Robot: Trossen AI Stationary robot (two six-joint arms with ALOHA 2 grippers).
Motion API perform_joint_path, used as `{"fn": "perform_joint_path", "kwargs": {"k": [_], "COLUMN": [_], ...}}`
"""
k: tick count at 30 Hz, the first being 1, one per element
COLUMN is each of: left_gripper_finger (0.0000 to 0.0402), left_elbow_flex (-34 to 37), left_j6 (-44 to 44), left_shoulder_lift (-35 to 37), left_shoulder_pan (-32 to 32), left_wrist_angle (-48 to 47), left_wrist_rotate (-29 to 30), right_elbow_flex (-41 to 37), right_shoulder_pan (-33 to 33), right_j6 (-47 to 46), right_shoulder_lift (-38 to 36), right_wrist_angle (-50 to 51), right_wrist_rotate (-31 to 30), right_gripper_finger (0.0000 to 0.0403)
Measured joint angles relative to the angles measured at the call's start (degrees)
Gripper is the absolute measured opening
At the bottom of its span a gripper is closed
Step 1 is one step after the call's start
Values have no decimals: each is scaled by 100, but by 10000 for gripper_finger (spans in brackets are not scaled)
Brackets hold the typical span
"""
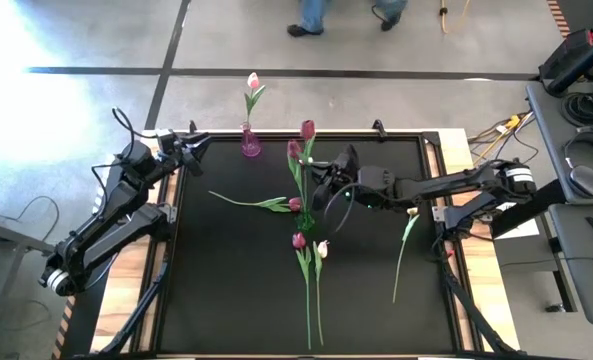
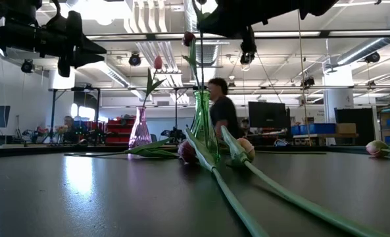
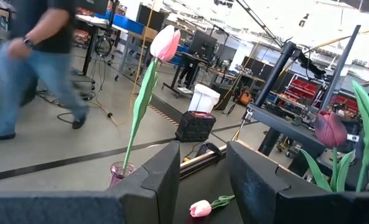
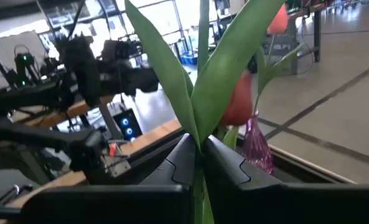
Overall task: Sort flowers into vase by color
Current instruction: Put the red flower into the green vase
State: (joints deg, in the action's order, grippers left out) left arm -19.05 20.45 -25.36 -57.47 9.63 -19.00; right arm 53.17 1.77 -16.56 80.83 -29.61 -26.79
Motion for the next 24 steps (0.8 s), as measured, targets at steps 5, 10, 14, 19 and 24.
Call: {"fn": "perform_joint_path", "kwargs": {"k": [5, 10, 14, 19, 24], "left_gripper_finger": [117, 117, 117, 117, 117], "left_elbow_flex": [0, 0, 0, 0, 0], "left_j6": [-12, -46, -46, -46, -71], "left_shoulder_lift": [0, 0, 0, 0, 0], "left_shoulder_pan": [0, 0, 0, 0, 0], "left_wrist_angle": [0, 0, -2, -1, -2], "left_wrist_rotate": [0, -2, -2, -2, -2], "right_elbow_flex": [2, 2, 4, 4, 5], "right_shoulder_pan": [-97, -119, -115, -121, -188], "right_j6": [153, 194, 105, 0, -2], "right_shoulder_lift": [86, 98, 99, 99, 90], "right_wrist_angle": [20, 167, 313, 363, 374], "right_wrist_rotate": [-26, -22, -14, 164, 170], "right_gripper_finger": [18, 23, 41, 70, 99]}}
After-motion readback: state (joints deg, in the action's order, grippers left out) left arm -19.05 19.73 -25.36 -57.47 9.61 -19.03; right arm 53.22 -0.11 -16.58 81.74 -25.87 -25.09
